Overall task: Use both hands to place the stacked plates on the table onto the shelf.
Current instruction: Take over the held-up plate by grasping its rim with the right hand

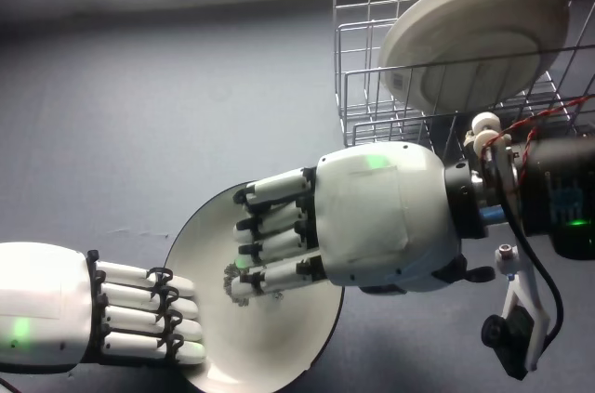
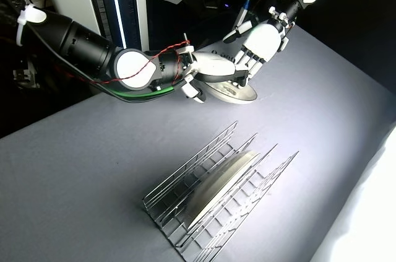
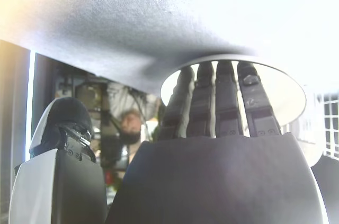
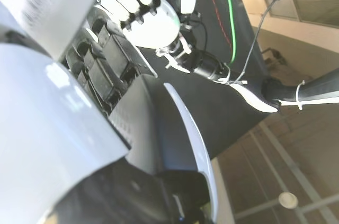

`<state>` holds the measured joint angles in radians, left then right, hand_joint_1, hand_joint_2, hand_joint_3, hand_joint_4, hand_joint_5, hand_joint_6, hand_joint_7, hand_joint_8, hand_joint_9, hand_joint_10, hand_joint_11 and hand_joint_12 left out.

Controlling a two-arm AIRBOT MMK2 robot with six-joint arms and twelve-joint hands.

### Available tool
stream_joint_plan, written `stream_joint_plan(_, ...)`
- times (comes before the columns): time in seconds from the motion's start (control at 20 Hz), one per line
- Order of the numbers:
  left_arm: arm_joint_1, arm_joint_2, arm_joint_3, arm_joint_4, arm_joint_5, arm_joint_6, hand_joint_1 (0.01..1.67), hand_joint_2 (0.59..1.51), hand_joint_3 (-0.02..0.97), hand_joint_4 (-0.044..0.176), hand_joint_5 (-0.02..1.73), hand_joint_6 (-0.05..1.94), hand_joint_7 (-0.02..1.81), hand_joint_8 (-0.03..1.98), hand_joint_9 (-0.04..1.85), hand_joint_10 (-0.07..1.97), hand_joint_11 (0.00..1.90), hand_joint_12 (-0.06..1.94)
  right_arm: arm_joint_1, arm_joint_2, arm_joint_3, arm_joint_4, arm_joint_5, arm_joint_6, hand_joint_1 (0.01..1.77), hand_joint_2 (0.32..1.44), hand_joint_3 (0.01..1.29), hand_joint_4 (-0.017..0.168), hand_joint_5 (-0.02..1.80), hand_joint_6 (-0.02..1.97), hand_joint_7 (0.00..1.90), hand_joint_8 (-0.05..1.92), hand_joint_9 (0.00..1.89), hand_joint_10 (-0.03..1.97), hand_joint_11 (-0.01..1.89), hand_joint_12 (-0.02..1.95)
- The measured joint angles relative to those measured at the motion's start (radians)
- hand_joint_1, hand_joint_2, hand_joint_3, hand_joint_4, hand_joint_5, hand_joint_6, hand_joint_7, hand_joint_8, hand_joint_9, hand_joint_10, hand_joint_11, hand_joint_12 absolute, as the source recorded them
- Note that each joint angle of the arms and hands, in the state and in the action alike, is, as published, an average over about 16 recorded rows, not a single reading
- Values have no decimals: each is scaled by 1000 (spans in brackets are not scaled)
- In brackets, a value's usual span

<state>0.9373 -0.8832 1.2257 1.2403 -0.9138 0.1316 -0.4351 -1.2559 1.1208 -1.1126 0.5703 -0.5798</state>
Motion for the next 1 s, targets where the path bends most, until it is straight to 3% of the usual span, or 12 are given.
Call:
stream_joint_plan(0.6,1,-3,7,1,-4,0,22,1145,20,-5,76,-13,85,-12,70,-10,20,-16,-30,-22,7,16,-26,-4,1228,1000,15,4,406,9,464,12,428,56,34,1215)
stream_joint_plan(1.0,0,-3,8,0,-7,0,22,1135,20,-5,78,-13,90,-11,76,-12,22,-16,-30,-56,37,29,-11,-15,1291,973,15,-2,593,82,655,83,644,196,260,1260)
